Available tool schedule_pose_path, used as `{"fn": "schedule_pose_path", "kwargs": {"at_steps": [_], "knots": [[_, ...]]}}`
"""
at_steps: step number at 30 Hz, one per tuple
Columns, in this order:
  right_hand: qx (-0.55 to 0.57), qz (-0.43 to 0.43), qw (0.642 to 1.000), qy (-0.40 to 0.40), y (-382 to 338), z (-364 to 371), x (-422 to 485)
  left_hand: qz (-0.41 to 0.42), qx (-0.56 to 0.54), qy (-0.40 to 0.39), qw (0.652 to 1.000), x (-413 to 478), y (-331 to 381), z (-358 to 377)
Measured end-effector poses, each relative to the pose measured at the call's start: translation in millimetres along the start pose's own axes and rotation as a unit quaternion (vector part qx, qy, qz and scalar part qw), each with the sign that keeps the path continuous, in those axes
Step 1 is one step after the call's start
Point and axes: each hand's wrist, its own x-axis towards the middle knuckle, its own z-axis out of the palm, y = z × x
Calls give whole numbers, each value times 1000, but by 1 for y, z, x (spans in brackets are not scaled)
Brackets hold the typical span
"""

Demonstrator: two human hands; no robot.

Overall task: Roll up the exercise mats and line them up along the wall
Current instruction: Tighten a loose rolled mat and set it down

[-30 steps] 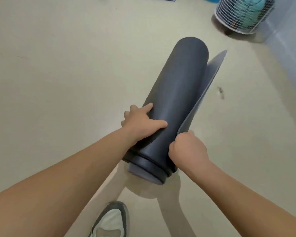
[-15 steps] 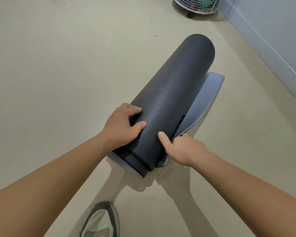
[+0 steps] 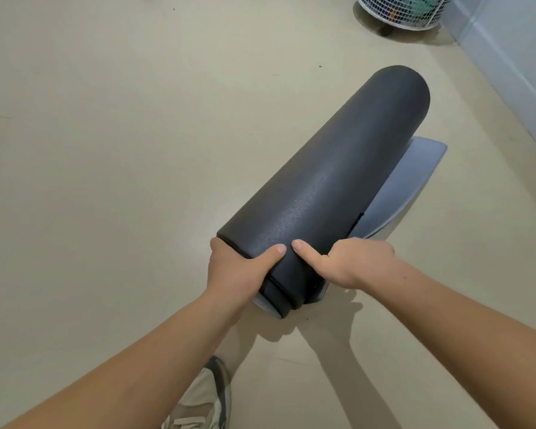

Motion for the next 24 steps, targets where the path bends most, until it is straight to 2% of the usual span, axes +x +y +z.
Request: {"fn": "schedule_pose_path", "kwargs": {"at_steps": [2,5,6,9,11,13,15,21,24], "knots": [[-41,-13,999,28,11,-18,1,34,4,10,999,-7,-3,1],[-103,-84,968,211,21,-50,6,80,46,8,996,-16,-4,5],[-145,-117,953,241,21,-59,11,92,56,9,994,-17,-4,7],[-294,-188,911,222,14,-80,31,114,102,4,988,-19,1,14],[-329,-227,900,174,7,-85,44,142,170,-6,975,-16,5,17],[-313,-247,908,130,5,-87,50,174,215,-22,961,-11,10,18],[-269,-240,924,127,9,-87,48,195,228,-38,953,-1,14,16],[-197,-163,943,212,34,-65,40,254,296,-90,916,32,37,7],[-164,-105,953,233,32,-49,36,268,297,-95,912,48,49,3]]}}
